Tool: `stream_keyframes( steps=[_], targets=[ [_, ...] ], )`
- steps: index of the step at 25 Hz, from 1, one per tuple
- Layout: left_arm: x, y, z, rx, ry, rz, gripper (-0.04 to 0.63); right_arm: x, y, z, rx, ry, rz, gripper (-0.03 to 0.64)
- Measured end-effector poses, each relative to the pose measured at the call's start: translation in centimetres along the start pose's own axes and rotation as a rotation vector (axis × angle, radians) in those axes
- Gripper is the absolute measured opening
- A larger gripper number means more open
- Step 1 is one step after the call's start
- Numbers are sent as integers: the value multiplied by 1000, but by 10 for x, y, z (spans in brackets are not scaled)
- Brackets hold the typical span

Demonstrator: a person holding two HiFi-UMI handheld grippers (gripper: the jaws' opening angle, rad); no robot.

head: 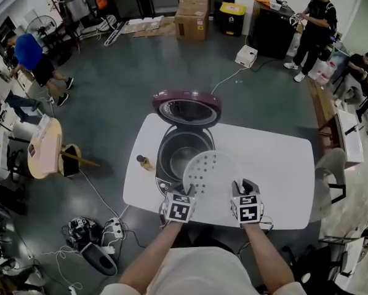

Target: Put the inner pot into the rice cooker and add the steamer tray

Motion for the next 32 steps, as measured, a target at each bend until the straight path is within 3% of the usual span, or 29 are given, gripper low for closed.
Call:
stream_keyframes(
  steps=[7, 18, 27, 32],
  targets=[
    [4, 46, -15, 17, -4, -2, 127, -25, 26, -36, 16, 3, -14, 98],
    [-16, 116, -48, -31, 49, 5, 135, -86, 54, -79, 32, 32, -28, 106],
    [-51, 146, -57, -55, 144, 19, 143, -135, 62, -77, 61, 137, -52, 120],
    [-66, 150, -45, -110, 210, 4, 153, -147, 67, -67, 82, 206, -36, 129]
  ],
)
Point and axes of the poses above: the fingertips, and each gripper's own axes: x backward along the fingers, y to its left, z out of its underside, the point moved 4 cm from there along x, backward along the fingers, and after that the axes turned 11 degrees about x, right-handed, at the moved point
